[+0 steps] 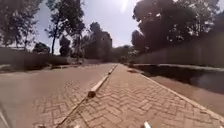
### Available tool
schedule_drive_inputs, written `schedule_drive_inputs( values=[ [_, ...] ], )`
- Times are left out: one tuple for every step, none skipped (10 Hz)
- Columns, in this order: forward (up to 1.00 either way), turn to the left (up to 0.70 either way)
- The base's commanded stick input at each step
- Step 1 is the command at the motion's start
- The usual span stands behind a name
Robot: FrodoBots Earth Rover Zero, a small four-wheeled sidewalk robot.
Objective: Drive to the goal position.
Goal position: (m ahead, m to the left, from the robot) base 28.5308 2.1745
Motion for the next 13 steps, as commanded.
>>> schedule_drive_inputs(
  values=[
    [0.85,0.00],
    [0.85,0.00],
    [0.85,0.00],
    [0.85,0.00],
    [0.85,0.00],
    [0.85,0.00],
    [0.85,0.00],
    [0.85,0.00],
    [0.85,0.00],
    [0.85,0.00],
    [0.85,0.00],
    [0.85,0.00],
    [0.85,0.00]
  ],
)
